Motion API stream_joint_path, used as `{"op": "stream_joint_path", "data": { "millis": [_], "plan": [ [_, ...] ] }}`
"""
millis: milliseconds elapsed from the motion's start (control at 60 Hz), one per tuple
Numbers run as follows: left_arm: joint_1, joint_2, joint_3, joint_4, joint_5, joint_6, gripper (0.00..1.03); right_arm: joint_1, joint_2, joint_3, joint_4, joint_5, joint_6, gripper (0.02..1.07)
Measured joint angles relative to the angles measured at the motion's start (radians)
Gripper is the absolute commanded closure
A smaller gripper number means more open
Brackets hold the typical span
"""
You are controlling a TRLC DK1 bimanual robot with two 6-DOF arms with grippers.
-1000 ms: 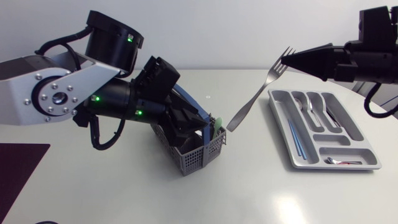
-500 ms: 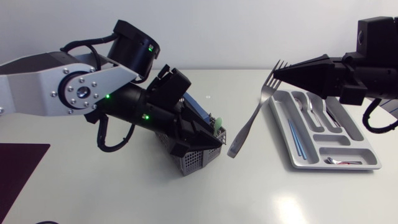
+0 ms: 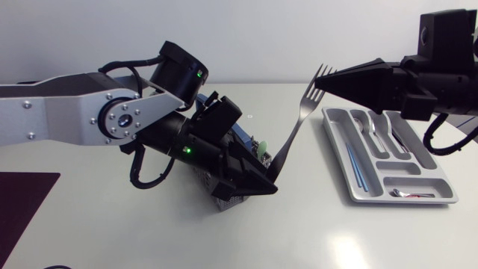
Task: Unload the cutlery basket into the drawer organizer.
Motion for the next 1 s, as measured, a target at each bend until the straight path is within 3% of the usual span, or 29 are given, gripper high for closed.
{"op": "stream_joint_path", "data": {
  "millis": [183, 367, 483, 650, 767, 833, 1000],
  "plan": [
    [-0.003, 0.012, 0.011, 0.015, 0.01, 0.0, 0.39, 0.028, 0.002, -0.004, 0.043, 0.022, 0.036, 0.96],
    [-0.003, 0.02, 0.013, 0.019, 0.046, -0.001, 0.63, 0.034, 0.018, -0.037, 0.147, 0.03, 0.093, 0.96],
    [-0.003, 0.025, 0.013, 0.019, 0.056, -0.001, 0.69, 0.034, 0.035, -0.042, 0.156, 0.034, 0.101, 0.96],
    [-0.002, 0.036, 0.013, 0.019, 0.059, -0.004, 0.87, 0.034, 0.047, -0.044, 0.169, 0.037, 0.111, 0.96],
    [-0.002, 0.04, 0.014, 0.019, 0.066, -0.004, 0.89, 0.034, 0.047, -0.044, 0.176, 0.037, 0.111, 0.96],
    [0.0, 0.04, 0.014, 0.019, 0.07, -0.004, 0.97, 0.034, 0.047, -0.044, 0.176, 0.037, 0.111, 0.96],
    [0.008, 0.041, 0.014, 0.018, 0.073, -0.013, 1.0, 0.034, 0.047, -0.044, 0.177, 0.031, 0.111, 0.96]
  ]
}}
